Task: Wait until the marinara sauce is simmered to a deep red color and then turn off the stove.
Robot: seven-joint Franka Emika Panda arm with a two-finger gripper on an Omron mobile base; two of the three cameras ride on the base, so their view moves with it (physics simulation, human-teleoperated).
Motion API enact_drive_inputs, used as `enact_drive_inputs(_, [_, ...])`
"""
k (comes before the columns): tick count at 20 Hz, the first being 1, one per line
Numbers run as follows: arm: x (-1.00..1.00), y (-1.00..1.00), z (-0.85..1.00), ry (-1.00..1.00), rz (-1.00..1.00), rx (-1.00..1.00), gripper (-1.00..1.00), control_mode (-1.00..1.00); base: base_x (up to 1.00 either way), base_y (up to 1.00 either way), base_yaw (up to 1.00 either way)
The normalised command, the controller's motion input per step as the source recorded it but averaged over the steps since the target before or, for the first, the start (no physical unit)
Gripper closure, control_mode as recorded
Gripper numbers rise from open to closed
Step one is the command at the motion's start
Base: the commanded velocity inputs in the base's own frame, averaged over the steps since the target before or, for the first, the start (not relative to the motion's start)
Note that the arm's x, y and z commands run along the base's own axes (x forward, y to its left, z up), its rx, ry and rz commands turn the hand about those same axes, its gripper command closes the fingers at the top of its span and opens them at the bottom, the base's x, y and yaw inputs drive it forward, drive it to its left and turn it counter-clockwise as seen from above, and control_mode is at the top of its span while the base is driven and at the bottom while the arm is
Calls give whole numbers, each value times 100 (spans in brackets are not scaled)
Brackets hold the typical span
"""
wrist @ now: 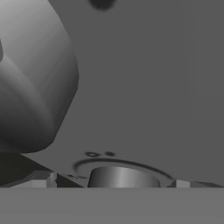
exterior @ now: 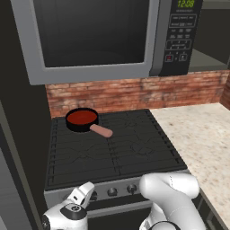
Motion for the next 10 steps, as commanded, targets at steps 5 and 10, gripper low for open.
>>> enact_drive_inputs(5, [0, 0, 0, 0, 0, 0, 100, -100, 0, 0, 0])
enact_drive_inputs(10, [0, 0, 0, 0, 0, 0, 100, -100, 0, 0, 0])
